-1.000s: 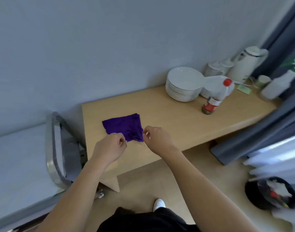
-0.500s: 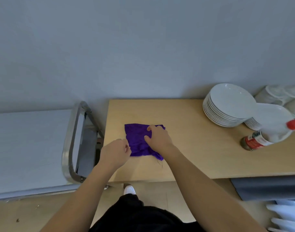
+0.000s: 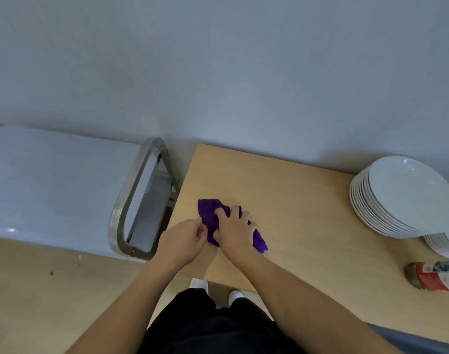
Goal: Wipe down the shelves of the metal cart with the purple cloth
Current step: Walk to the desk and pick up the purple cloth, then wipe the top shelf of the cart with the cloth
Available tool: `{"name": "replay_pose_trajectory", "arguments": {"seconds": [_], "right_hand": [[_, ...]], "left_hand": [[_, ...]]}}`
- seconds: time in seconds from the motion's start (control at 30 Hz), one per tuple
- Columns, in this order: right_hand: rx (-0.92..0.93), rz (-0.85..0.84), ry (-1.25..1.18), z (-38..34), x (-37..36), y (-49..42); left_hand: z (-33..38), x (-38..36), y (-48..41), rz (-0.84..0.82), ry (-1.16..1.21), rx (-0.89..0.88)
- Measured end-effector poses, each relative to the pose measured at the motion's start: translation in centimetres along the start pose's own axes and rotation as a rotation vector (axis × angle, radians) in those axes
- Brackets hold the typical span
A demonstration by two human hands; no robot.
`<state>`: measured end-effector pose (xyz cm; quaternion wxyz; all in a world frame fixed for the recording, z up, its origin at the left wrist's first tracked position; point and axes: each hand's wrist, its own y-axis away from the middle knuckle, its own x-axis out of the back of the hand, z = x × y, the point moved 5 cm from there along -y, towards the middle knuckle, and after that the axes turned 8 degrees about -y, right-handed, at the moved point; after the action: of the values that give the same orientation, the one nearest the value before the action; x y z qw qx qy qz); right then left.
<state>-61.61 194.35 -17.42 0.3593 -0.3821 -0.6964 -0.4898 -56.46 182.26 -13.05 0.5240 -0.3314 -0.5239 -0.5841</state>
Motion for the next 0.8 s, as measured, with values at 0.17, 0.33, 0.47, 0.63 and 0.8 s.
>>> {"name": "replay_pose_trajectory", "arguments": {"seconds": [0.17,0.33,0.47,0.63,0.8], "right_hand": [[0.246,-0.049,-0.451,-0.4,1.1,0.9],[0.443,-0.059,-0.503,-4.8,2.1,2.9],[0.579,-0.112,-0.472,-9.3,1.7,3.7],[0.739,-0.167,-0.403,-17.7,0.7,5.5],[0.837,-0.244,-0.301,-27.9,-2.8,7.0]], "left_hand": [[-1.5,-0.4,3.2,0.072,0.064,0.221],[-3.0,-0.1,7.4,0.137,0.096,0.348],[-6.3,1.3,10.4,0.188,0.047,0.456],[-12.2,2.3,13.6,0.222,0.012,0.595],[-20.5,2.7,17.2,0.250,0.024,0.657]]}}
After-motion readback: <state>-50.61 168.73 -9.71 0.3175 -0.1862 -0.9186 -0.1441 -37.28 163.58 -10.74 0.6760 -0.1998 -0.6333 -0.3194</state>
